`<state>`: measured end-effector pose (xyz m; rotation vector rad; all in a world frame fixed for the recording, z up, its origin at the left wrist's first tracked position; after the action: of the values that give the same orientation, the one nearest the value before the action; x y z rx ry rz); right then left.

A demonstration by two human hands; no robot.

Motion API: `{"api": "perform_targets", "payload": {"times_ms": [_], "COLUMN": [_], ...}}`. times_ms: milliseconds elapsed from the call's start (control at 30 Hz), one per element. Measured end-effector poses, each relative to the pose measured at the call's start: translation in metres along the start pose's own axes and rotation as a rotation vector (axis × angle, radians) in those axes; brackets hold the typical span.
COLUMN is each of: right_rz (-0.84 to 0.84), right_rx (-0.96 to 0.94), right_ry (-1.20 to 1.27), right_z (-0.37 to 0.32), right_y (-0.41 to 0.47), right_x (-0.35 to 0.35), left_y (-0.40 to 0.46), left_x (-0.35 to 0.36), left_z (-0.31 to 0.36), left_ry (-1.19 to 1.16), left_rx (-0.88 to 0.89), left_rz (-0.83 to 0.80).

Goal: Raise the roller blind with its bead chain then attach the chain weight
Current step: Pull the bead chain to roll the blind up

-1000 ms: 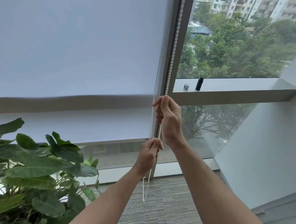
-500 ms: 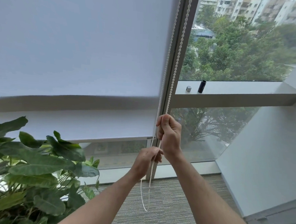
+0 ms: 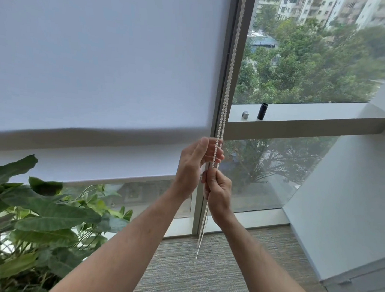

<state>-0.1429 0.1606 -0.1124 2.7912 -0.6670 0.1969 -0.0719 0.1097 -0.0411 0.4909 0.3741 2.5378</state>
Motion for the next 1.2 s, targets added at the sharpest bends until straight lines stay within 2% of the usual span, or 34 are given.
{"api": "perform_targets", "payload": {"times_ms": [100, 200, 400, 633, 733, 900, 1000, 1100, 1200], "right_rz": [-0.001, -0.010, -0.069, -0.157, -0.194, -0.072, -0.133, -0.160, -0.088], "right_rx": [0.032, 0.082, 0.170, 0.169, 0.141, 0.107, 0.003, -0.112, -0.155], "right_ry": [-0.015, -0.028, -0.019, -0.024, 0.102, 0.174, 0.228, 0.186, 0.100], "right_z": [0.009, 0.021, 0.035, 0.038, 0.022, -0.027, -0.069, -0.101, -0.112], "right_y": [-0.007, -0.017, -0.027, -0.018, -0.001, 0.032, 0.040, 0.046, 0.050], "right_x": [-0.003, -0.006, -0.008, -0.019, -0.023, -0.021, -0.004, 0.015, 0.027], "left_y": [0.009, 0.015, 0.001, -0.007, -0.012, -0.029, -0.035, -0.038, -0.040], "left_x": [0.014, 0.024, 0.023, 0.026, 0.023, 0.004, -0.004, -0.004, 0.001], "left_z": [0.018, 0.024, 0.010, 0.005, -0.002, -0.031, -0.042, -0.043, -0.045], "left_ry": [-0.100, -0.074, 0.056, 0.116, 0.163, 0.161, 0.197, 0.209, 0.225], "left_rx": [0.034, 0.015, 0.028, 0.063, 0.052, -0.032, -0.086, -0.094, -0.110], "left_rz": [-0.048, -0.071, 0.038, 0.069, 0.086, 0.106, 0.115, 0.101, 0.105]}}
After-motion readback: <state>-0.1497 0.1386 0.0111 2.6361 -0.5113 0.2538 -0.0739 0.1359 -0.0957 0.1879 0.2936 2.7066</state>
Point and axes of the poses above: each hand's wrist, its own y-axis towards the middle knuckle, its own x-axis out of the palm, z = x × y, the point moved 4 cm from there along y, towards the middle knuckle
